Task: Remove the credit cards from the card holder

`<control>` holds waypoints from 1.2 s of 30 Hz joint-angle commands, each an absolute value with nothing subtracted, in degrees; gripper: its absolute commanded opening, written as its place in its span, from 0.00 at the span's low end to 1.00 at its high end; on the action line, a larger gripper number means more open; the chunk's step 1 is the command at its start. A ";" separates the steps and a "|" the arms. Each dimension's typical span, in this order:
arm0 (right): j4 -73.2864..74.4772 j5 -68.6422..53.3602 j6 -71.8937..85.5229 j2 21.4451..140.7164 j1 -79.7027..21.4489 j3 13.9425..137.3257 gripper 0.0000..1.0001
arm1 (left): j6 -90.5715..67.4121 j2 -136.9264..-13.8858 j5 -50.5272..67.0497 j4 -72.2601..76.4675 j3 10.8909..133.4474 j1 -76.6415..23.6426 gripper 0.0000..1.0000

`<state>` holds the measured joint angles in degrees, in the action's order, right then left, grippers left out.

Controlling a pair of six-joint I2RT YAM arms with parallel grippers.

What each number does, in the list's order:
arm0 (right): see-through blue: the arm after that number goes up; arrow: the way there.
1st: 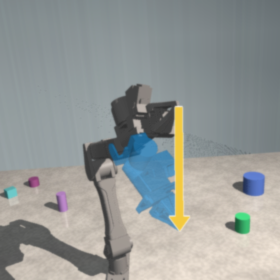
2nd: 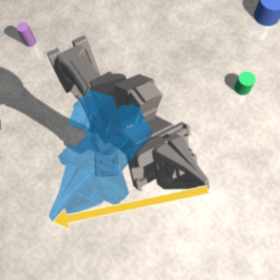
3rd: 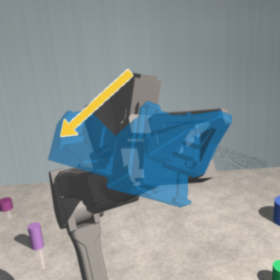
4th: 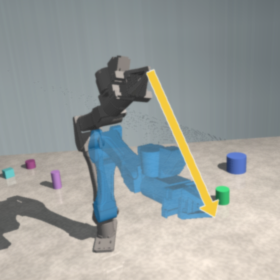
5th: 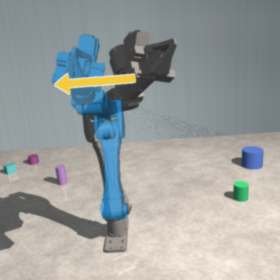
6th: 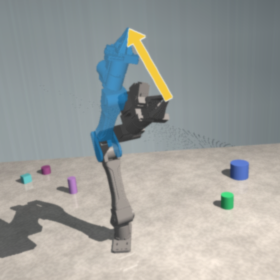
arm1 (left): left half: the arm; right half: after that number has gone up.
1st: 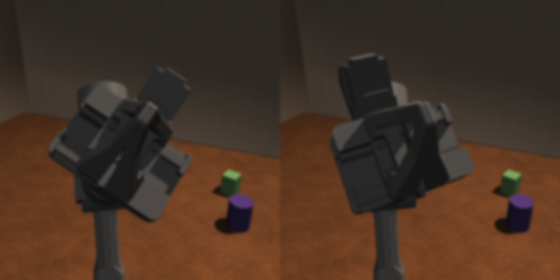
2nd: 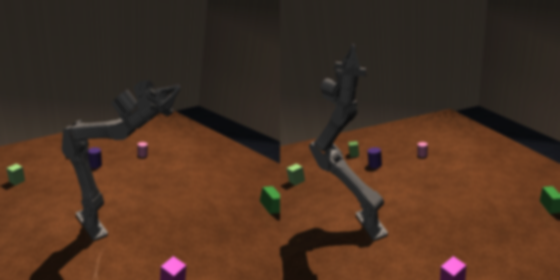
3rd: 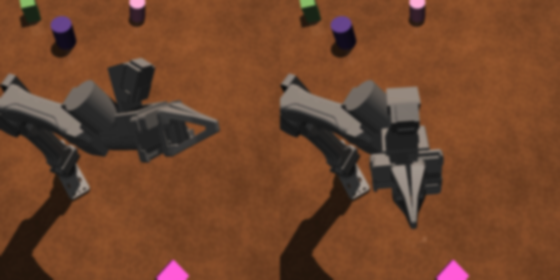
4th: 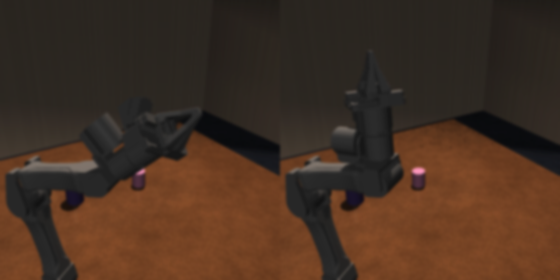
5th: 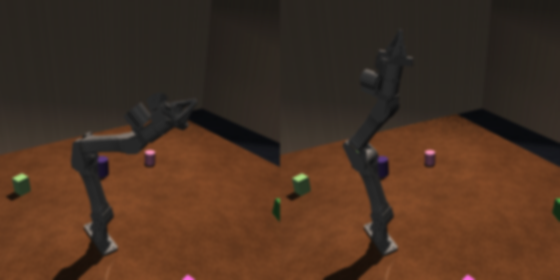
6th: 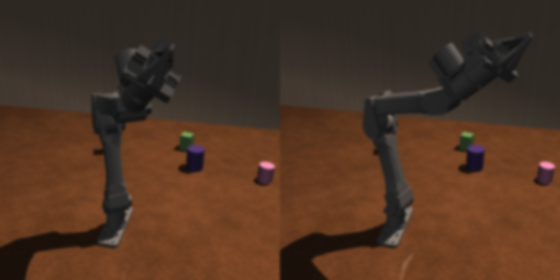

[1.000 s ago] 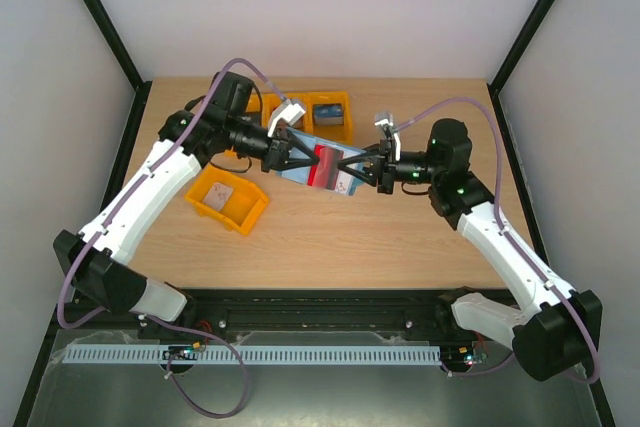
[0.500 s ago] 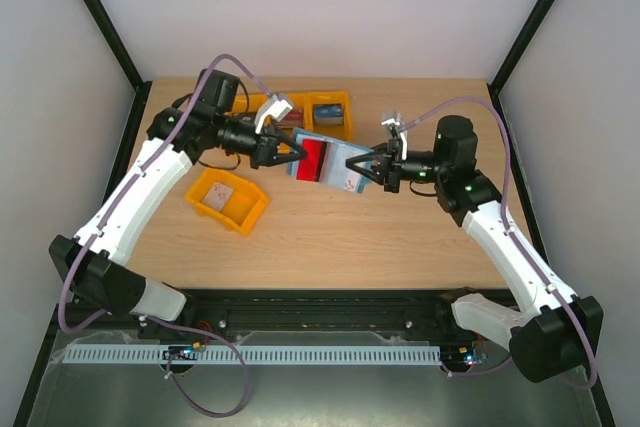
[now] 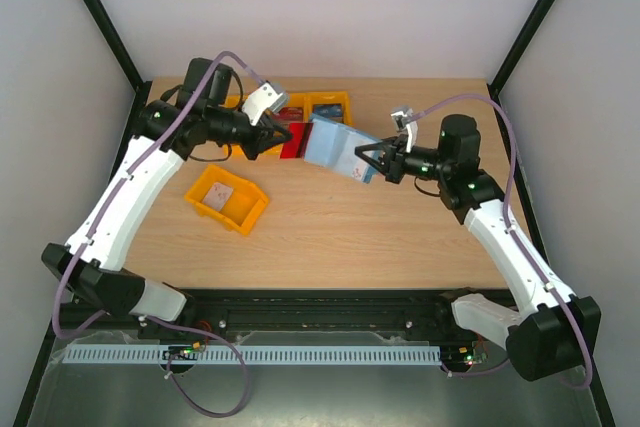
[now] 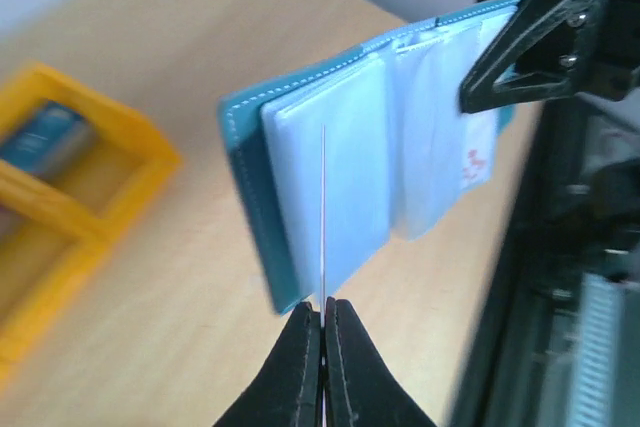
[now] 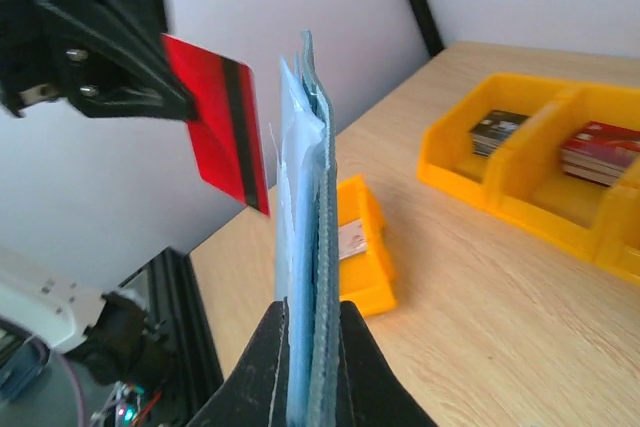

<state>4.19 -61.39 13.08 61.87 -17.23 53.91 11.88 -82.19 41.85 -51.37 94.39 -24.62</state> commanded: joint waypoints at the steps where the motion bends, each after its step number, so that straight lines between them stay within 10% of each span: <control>1: 2.00 -57.89 16.76 62.95 -15.45 55.90 0.02 | 25.21 -80.91 13.67 -57.97 101.93 -31.41 0.02; 10: -0.94 -57.14 17.88 62.62 -15.36 55.50 0.02 | 82.93 -63.49 -42.33 -25.14 77.21 -57.82 0.02; 16: -0.96 -55.49 17.24 61.18 -15.25 53.74 0.02 | 123.81 -46.12 -24.82 25.05 42.45 -57.83 0.02; 27: 2.55 -49.54 17.05 59.12 -15.29 53.23 0.02 | 120.71 -49.85 -27.99 31.98 37.87 -57.80 0.02; 36: 8.43 -34.18 18.36 58.66 -14.61 52.61 0.02 | 84.16 -68.68 -31.27 -5.17 61.54 -44.13 0.02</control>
<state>6.35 -42.04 17.26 59.40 -15.27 53.56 102.85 -60.82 -30.79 13.96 49.95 -51.29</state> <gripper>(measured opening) 0.047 0.024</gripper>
